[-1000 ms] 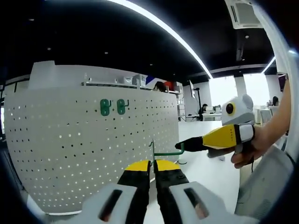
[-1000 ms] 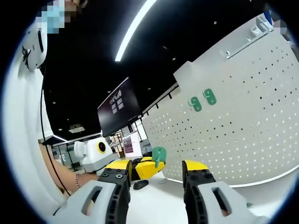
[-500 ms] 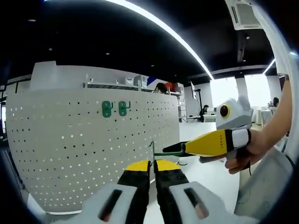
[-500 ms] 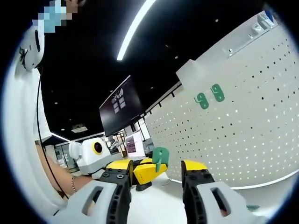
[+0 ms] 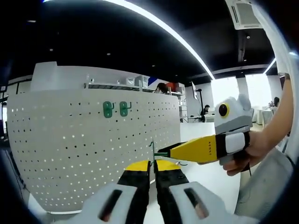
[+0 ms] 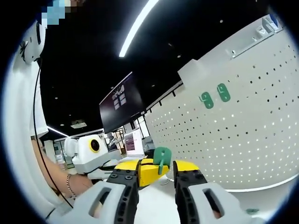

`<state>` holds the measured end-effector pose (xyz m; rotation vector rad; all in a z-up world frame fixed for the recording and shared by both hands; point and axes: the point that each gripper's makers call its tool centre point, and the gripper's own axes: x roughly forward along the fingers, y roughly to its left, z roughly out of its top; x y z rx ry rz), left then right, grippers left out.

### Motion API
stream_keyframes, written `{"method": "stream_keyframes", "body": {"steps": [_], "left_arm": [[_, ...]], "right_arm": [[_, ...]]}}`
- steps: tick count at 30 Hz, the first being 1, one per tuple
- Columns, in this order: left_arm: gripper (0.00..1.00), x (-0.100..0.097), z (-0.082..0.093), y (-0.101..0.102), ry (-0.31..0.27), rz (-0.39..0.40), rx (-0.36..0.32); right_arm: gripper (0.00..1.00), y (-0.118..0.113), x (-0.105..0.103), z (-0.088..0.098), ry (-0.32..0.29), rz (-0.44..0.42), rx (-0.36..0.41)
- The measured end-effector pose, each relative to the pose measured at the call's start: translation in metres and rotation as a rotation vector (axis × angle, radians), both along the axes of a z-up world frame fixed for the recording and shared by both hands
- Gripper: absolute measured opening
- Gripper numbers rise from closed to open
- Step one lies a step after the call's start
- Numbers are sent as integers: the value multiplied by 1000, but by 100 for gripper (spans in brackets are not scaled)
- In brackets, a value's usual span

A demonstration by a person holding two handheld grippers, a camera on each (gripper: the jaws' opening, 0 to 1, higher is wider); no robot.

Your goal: Insert the hook assembly into the mounting plate slot until the hook locks in place.

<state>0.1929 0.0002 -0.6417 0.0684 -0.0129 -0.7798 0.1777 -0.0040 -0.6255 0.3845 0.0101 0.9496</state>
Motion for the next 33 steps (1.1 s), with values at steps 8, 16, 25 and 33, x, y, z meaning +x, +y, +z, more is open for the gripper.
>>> {"method": "stream_keyframes", "body": {"steps": [8, 16, 25, 33], "left_arm": [[3, -2, 0, 0, -1, 0, 0], [3, -2, 1, 0, -3, 4, 1], [3, -1, 2, 1, 2, 25, -11], [2, -1, 0, 2, 7, 34, 1]], "right_arm": [[14, 4, 1, 2, -18, 2, -7], [8, 4, 4, 0, -14, -9, -14], [4, 4, 9, 1, 1, -39, 1], [2, 4, 10, -3, 28, -55, 7]]}}
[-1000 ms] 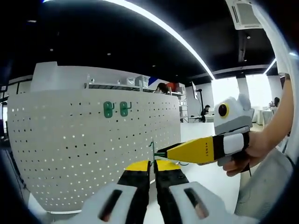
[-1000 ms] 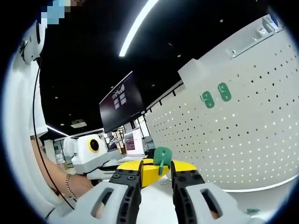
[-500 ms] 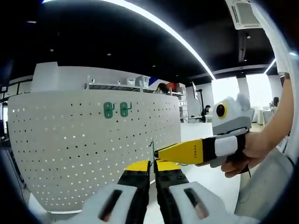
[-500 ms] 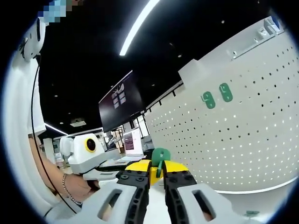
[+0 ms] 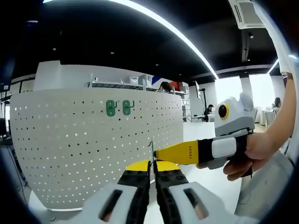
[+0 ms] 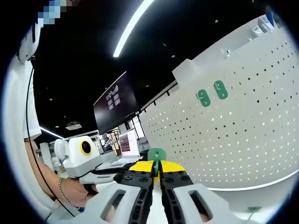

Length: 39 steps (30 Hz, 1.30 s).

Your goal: Insert the hook assembly into the mounting plate slot until the hook locks in place.

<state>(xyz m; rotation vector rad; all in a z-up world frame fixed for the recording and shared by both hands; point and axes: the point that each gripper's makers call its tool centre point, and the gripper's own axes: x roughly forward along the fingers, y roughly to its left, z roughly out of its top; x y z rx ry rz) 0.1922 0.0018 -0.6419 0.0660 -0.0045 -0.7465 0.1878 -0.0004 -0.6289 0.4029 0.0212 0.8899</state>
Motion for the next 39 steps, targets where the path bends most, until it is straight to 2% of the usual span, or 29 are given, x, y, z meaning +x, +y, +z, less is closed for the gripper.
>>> {"method": "stream_keyframes", "body": {"steps": [5, 7, 9, 11, 13, 19, 24, 28, 39], "left_arm": [[2, 1, 0, 0, 0, 3, 8], [2, 1, -2, -1, 6, 1, 10], [2, 0, -2, -2, 8, -3, 12], [2, 0, -3, -2, 7, -5, 25], [2, -1, -3, -3, 14, -6, 14], [2, -1, -3, -4, 13, -10, 19], [2, 0, -5, -3, 26, -8, 14], [2, 0, -4, -4, 26, -12, 14], [3, -1, -2, -4, 6, -15, 21]], "right_arm": [[2, -1, 1, 0, 12, -20, 16], [2, 0, 0, -1, 5, -34, -5], [1, -2, 0, -2, 16, -33, 6], [1, -3, 0, -2, -2, -38, -16], [1, -3, 0, -2, 15, -35, -3], [2, -4, -1, -2, 1, -42, -22], [1, -4, 1, -3, 24, -43, -23], [1, -4, 1, -3, 36, -52, -21], [0, -5, 1, -2, 21, -56, -33]]}}
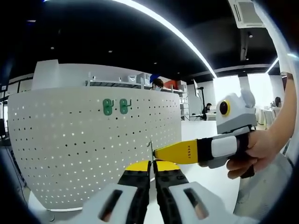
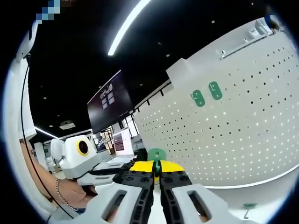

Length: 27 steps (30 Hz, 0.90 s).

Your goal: Insert the hook assembly into the mounting plate slot until the hook locks in place.

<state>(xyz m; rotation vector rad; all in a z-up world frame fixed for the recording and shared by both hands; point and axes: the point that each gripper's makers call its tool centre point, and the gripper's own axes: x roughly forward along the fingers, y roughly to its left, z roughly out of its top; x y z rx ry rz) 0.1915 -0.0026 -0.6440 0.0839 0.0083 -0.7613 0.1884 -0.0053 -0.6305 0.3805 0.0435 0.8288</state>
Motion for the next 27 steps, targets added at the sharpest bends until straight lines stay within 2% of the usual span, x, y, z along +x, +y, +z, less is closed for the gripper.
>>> {"method": "stream_keyframes", "body": {"steps": [3, 7, 8, 10, 13, 16, 20, 27], "left_arm": [[3, 0, 1, 0, -9, 2, -3], [6, 0, 0, -2, 18, -8, -6], [9, -1, -4, -5, 41, -29, 1], [15, -1, -11, -6, 49, -28, 48], [26, -3, -15, -9, 69, -38, 34], [41, -2, -22, -11, 85, -33, 58], [68, 0, -30, -9, 111, -17, 57], [96, 3, -33, -7, 130, -4, 23]], "right_arm": [[0, 0, -1, 1, 1, 2, 1], [0, 0, -1, 2, 9, 8, 1], [0, 0, -1, 1, 7, 7, -2], [0, 0, -1, 1, 12, 9, 4], [0, 0, -1, -1, 16, 10, 0], [0, 1, -2, -1, 19, 16, 1], [0, 1, -2, -2, 22, 17, 0], [0, 1, -2, -4, 39, 18, 10]]}}
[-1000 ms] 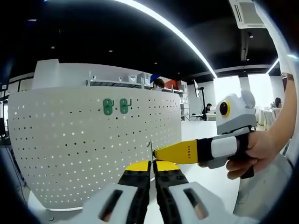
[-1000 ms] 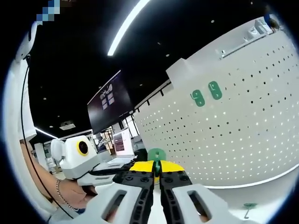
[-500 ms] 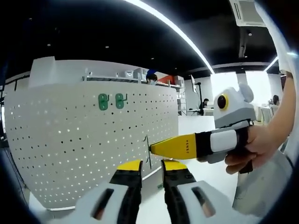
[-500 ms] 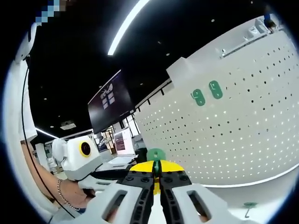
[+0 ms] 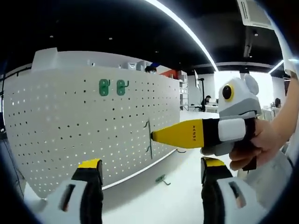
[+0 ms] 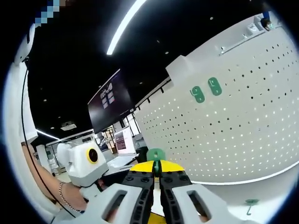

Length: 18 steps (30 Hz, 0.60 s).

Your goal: Insert the hook assembly into the mounting plate slot until the hook locks in place.

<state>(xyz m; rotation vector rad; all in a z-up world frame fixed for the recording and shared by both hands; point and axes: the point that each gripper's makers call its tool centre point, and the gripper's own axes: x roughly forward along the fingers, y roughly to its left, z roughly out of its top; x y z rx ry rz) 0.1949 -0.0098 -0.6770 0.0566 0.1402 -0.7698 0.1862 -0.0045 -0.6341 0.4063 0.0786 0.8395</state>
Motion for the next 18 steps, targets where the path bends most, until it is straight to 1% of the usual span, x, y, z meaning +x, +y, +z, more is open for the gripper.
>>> {"method": "stream_keyframes", "body": {"steps": [3, 8, 9, 10, 11, 12, 13, 14, 16, 18], "left_arm": [[99, 2, 0, 2, 1, 11, -6], [98, 1, 0, 3, -2, 17, 3], [98, 1, -1, 3, -1, 17, 4], [97, 1, -2, 3, 2, 18, 4], [97, 1, -2, 3, 3, 17, 4], [96, 0, -4, 2, 10, 15, 6], [95, 0, -4, 1, 14, 10, 4], [95, -1, -4, 1, 12, 8, 6], [94, -1, -4, 0, 10, 5, 9], [94, -1, -3, 0, 8, 6, 7]], "right_arm": [[0, 1, 0, -2, 4, 4, -2], [0, -1, 1, -1, -2, -10, -16], [0, -3, 2, -1, -6, -22, -28], [0, -9, 6, -2, -25, -68, -72], [0, -12, 7, -3, -33, -85, -107], [0, -12, 7, -5, -28, -86, -123], [0, -12, 7, -3, -25, -95, -119], [0, -15, 9, -4, -33, -114, -142], [0, -16, 10, -4, -38, -123, -154], [0, -17, 12, -7, -42, -142, -193]]}}
